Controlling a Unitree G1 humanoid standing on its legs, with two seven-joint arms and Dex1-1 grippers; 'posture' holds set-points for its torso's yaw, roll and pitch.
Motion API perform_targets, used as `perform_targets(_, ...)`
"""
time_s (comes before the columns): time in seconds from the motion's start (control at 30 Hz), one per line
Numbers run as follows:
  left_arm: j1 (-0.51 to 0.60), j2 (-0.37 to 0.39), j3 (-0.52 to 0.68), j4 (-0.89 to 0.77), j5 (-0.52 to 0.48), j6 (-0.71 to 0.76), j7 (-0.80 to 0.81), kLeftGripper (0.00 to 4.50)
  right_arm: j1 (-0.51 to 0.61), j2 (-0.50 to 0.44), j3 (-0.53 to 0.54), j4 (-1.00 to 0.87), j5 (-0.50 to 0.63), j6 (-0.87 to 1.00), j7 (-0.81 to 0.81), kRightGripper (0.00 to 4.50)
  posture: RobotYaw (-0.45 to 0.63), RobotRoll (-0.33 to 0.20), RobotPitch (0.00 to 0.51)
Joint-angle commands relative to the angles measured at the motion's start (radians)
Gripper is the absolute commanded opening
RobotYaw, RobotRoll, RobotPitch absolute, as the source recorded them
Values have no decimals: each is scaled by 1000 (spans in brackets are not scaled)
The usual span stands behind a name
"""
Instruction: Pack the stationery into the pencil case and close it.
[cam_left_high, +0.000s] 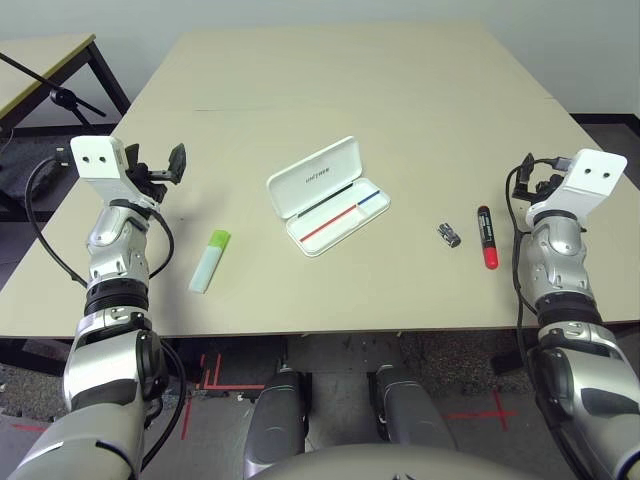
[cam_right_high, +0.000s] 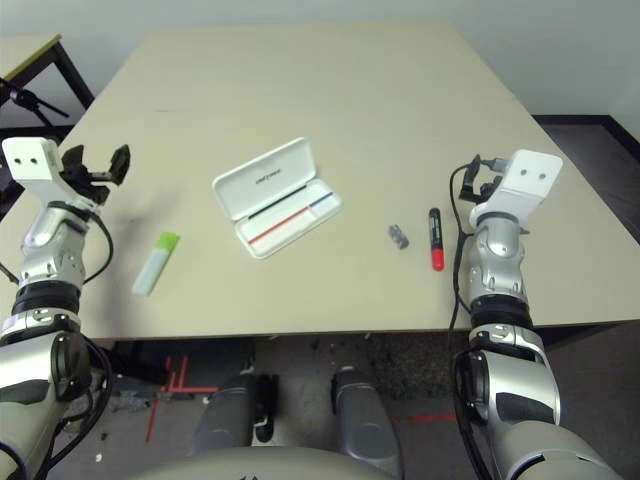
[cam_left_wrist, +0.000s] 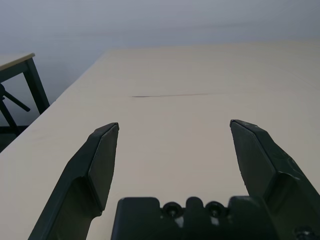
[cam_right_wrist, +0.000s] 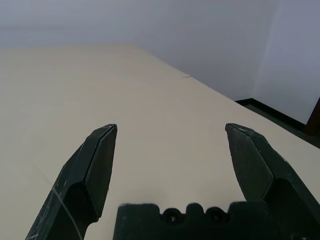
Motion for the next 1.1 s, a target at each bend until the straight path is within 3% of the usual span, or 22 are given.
perform_targets(0.03,4,-3,0,-9,-6,16,5,4477,12,3,5,6,-11,3,1,4500,-58,0,105)
perform_targets(0.5,20,-7,4,-31,-9,21,4,4477,24,-59,13,-16,-18,20,83,4500,-41,0,104)
perform_targets(0.7,34,23,17,-54,-14,34,2,4477,-14,-148,55,0,34,84,400,4500,-27,0,109)
perform_targets(0.93,64,34,19,-152,-27,79,-7,4477,-51,-256,184,30,-26,138,703,4500,-14,0,114)
perform_targets(1.1,112,45,1,-293,-34,139,-40,4477,-23,-325,286,-70,-14,237,1018,4500,7,0,113)
